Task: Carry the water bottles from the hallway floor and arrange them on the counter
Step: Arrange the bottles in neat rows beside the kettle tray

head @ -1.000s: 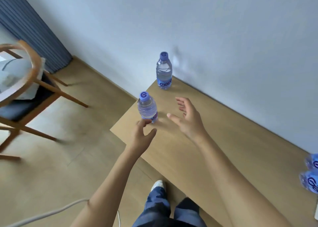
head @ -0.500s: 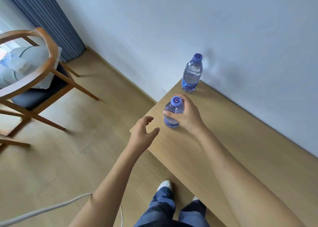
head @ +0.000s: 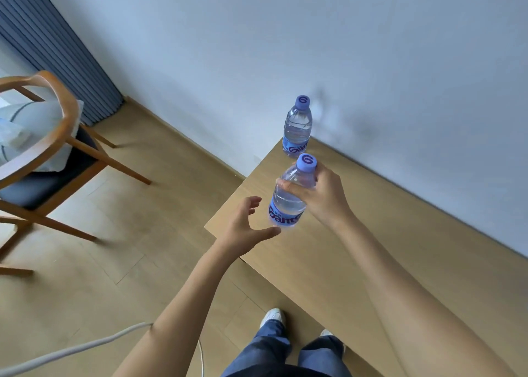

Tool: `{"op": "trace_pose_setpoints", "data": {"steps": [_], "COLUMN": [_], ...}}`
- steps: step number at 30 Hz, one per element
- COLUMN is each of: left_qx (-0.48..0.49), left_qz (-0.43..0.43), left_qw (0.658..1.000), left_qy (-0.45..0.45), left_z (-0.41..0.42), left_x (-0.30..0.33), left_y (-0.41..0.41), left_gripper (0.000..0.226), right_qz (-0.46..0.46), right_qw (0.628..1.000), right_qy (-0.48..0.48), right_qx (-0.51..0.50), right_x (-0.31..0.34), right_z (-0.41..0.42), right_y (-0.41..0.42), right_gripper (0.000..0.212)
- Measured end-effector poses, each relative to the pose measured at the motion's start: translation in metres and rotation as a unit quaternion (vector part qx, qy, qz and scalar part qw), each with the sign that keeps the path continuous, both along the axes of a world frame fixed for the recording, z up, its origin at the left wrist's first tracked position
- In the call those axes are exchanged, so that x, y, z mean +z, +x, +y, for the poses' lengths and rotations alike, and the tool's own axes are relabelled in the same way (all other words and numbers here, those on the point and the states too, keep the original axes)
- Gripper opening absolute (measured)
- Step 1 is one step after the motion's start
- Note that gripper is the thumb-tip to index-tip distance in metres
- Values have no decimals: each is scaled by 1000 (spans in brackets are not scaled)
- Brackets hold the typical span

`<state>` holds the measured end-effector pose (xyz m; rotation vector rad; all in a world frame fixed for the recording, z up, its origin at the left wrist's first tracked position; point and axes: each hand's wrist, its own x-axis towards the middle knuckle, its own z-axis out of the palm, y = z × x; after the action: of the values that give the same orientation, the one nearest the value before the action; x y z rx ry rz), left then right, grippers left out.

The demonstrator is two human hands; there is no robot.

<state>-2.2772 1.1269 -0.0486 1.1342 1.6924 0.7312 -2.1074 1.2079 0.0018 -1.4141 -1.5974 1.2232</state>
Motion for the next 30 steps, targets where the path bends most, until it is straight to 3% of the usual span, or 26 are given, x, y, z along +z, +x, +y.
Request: {"op": "trace_pose_setpoints", "data": {"steps": [3,9,16,19,23,27,30], "left_qx": [-56,-110,-89,-114,-198,-247,-231], "left_qz": [-79,-234,-243,-238,-228,-278,-282], "left_qw": [995,962,953,948,941,924,927], "left_qy": [21,84,156,178,154,90,94], "left_z": [7,16,16,13,14,15,13], "left_x": [25,77,120,136,147,158,160], "left_y": [28,98,174,198,213,222,232], "left_gripper": [82,48,33,35,46,47,51], "right_qz": [1,17,118,132,197,271,281], "right_qw": [1000,996,974,962,957,950,951], "right_qy": [18,66,63,84,61,10,-2], "right_qx": [-10,-66,-182,-224,-205,-155,-128], "right_x": [35,100,132,143,154,164,166], "right_z": [-5,-15,-29,-32,-36,-37,-38], "right_y": [19,67,108,126,159,187,202], "right_gripper": [36,24,34,27,18,17,19]}}
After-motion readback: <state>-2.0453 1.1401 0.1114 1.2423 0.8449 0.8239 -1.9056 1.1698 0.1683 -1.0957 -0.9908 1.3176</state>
